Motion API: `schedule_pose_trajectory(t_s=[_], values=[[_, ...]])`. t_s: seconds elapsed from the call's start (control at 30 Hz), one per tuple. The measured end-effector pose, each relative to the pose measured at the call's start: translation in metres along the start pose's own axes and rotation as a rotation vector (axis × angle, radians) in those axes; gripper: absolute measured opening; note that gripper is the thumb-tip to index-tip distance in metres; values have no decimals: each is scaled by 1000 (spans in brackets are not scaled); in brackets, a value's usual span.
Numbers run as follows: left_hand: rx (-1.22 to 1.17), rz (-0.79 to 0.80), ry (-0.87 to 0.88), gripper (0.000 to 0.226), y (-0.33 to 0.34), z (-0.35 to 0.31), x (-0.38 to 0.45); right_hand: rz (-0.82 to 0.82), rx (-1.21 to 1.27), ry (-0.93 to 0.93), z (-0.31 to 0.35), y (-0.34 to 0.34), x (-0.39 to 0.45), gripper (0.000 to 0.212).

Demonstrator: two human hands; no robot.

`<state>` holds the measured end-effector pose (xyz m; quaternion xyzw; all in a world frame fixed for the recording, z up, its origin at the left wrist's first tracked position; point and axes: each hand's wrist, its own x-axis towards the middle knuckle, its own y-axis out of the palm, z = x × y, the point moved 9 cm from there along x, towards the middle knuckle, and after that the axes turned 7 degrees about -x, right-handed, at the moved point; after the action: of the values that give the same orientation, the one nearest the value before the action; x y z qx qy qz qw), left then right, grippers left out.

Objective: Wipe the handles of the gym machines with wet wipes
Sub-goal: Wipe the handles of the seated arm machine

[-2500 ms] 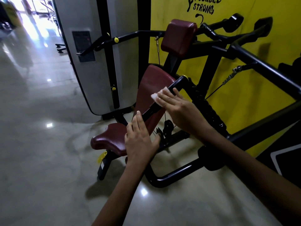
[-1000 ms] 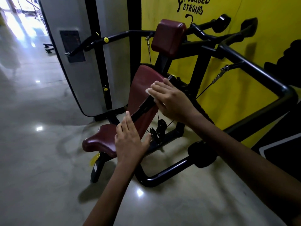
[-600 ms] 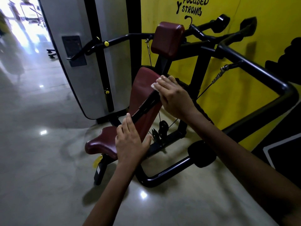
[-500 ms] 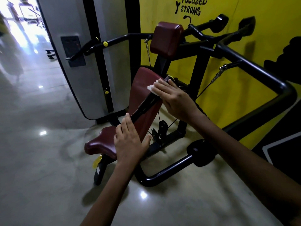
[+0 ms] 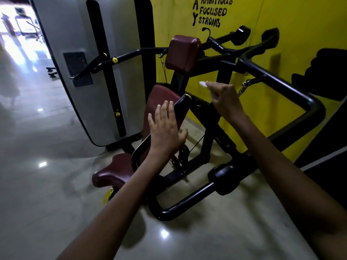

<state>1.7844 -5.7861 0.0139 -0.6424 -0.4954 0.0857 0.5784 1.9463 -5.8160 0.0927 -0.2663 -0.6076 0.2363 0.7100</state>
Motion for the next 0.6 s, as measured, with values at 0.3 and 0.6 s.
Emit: schedule_pose_trajectory(t_s=[0.3,0.6], values=[[58,-226,94,72,7,2,5,388,26,-24,8,63,-37,42],[115,-271,134,78,12,2,4,445,-119,-193,18,67,-44,43]])
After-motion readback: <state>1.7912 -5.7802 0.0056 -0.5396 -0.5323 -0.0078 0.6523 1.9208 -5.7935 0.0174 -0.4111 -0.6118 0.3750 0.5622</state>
